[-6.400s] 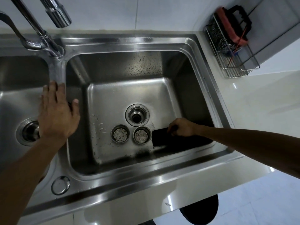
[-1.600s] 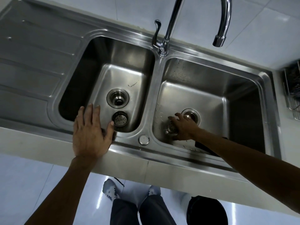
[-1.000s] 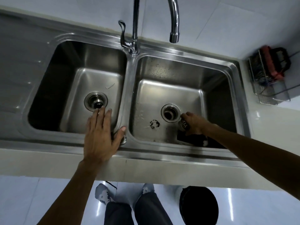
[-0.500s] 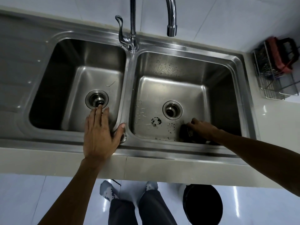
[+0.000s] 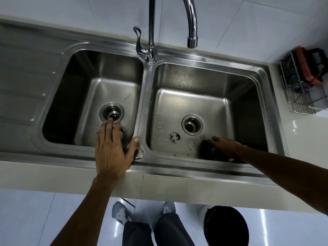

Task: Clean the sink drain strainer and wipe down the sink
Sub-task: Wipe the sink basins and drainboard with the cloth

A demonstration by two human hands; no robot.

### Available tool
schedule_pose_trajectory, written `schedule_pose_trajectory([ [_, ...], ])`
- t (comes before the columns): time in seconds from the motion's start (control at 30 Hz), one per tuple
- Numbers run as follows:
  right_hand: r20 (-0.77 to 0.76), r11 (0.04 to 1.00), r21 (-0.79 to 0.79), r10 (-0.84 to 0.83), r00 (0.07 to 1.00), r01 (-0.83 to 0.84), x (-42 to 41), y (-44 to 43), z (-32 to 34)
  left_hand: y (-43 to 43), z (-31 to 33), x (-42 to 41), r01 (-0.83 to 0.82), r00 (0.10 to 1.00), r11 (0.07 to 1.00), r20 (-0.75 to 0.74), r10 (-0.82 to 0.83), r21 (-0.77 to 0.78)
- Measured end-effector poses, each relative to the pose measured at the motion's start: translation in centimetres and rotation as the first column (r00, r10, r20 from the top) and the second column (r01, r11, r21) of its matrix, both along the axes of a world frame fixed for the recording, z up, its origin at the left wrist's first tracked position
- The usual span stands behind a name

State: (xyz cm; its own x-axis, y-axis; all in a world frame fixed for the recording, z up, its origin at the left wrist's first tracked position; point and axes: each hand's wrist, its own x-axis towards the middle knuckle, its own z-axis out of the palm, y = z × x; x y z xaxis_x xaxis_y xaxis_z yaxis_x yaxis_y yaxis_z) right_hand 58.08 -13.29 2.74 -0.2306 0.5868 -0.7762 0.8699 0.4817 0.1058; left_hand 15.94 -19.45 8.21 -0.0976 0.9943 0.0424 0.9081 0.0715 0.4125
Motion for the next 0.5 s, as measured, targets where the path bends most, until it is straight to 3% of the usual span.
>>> schedule_pose_trajectory([
  [0.13,0.009,0.998,0.022,-0.053,0.999,0.053,-1.2,0.0,1.5,-0.6,0.4,-2.6,-0.097,0.994,0.995,-0.054,0.097,-0.004],
  [0.27,-0.096,0.974,0.212,-0.065,0.993,0.084,-5.6,1.1,6.3,-1.0,0.0,-5.7,-0.122,0.989,0.992,-0.079,0.123,0.008],
  [0.4,-0.287,0.886,0.462,0.108,0.952,0.039,-12.9,2.8,14.1,-0.7,-0.3,-6.1,-0.143,0.983,0.990,-0.116,0.143,0.006],
  [0.5,-0.414,0.834,0.551,0.249,0.876,0.024,-19.7,4.3,18.3,-0.8,-0.3,-6.2,-0.154,0.981,0.988,-0.122,0.151,-0.014],
])
